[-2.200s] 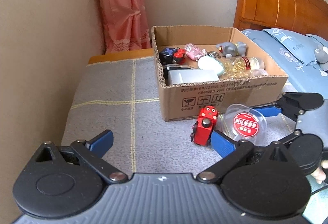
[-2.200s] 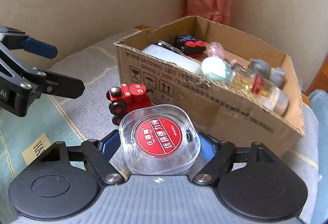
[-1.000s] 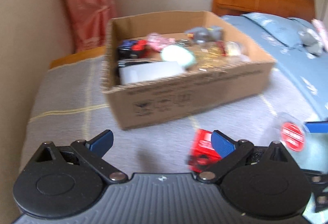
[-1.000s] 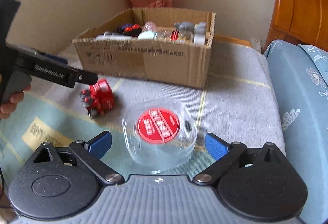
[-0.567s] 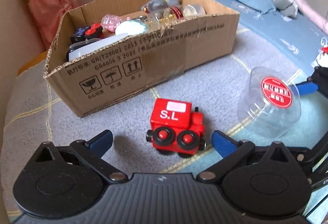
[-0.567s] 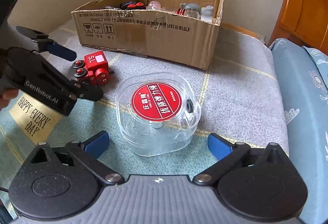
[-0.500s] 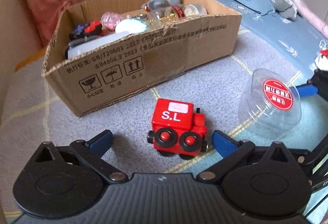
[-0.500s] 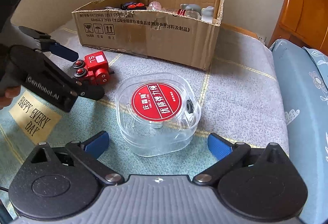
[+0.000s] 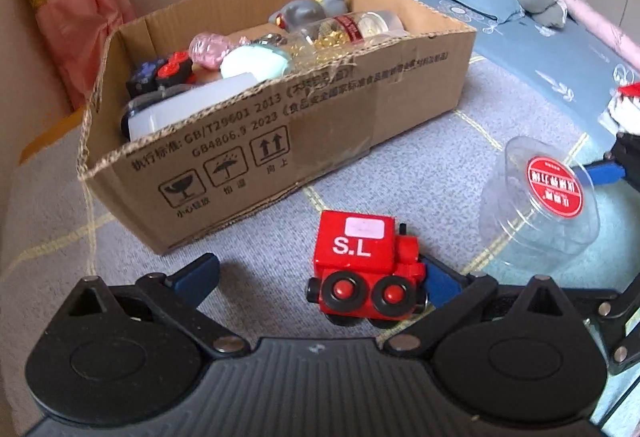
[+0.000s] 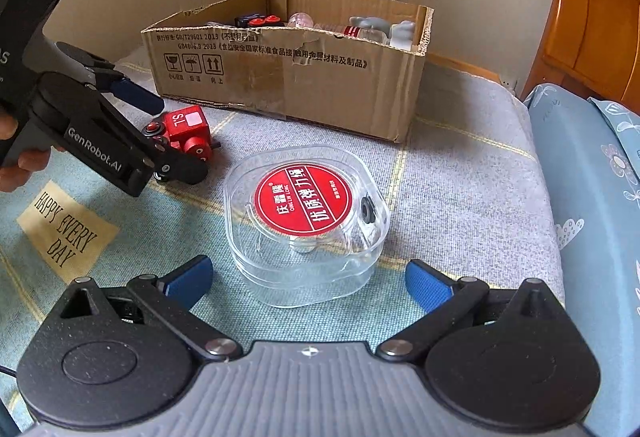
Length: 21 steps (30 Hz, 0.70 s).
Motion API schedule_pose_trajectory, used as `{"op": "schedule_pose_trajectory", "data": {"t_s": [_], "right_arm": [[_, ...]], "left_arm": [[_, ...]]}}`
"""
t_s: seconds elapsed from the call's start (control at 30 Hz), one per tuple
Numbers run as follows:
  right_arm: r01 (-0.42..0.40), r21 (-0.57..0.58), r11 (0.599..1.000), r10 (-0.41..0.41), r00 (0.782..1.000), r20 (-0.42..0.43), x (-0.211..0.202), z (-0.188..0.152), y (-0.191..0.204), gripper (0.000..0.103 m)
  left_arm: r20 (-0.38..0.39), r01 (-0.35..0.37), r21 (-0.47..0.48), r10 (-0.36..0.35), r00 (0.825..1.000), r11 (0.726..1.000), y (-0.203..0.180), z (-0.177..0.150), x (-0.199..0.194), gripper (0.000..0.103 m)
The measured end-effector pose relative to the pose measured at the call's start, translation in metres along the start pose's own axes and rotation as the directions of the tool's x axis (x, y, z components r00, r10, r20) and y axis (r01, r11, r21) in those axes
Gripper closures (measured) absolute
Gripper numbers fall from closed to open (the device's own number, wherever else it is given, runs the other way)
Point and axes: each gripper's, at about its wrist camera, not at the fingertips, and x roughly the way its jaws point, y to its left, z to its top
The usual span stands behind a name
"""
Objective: Organize rigid objects
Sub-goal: 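Close the left tool on the red S.L toy train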
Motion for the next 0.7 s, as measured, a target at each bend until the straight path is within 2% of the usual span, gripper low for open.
{"op": "schedule_pose_trajectory", "data": {"t_s": [0.07, 0.13, 0.23, 0.3, 0.7], "right_arm": [[0.0, 0.0, 1.0, 0.0, 1.0, 0.0, 0.0, 0.0, 0.0, 0.0], [-0.001, -0.001, 1.0, 0.001, 1.0, 0.0, 0.0, 0.0, 0.0, 0.0], [-0.003, -0.003, 1.0, 0.003, 1.0, 0.0, 0.001, 0.0, 0.0, 0.0], [-0.006, -0.007, 1.0, 0.006, 1.0, -0.003, 0.001, 0.001, -0.001, 0.0], [-0.052, -0.072, 0.996, 0.05, 0.998, -0.028, 0.018, 0.021, -0.011, 0.002]], "left_arm": [[0.009, -0.01, 0.019, 0.01, 1.0, 1.0, -0.004, 0.0, -0.003, 0.006], [0.013, 0.01, 0.019, -0.01, 1.0, 1.0, -0.006, 0.0, -0.007, 0.021], [0.014, 0.041, 0.017, -0.041, 0.999, 0.999, -0.01, 0.0, -0.011, 0.04], [0.014, 0.052, 0.022, -0.052, 0.999, 0.998, -0.013, 0.0, -0.013, 0.047], [0.003, 0.062, 0.032, -0.062, 0.998, 0.998, -0.017, -0.001, -0.017, 0.047]]}}
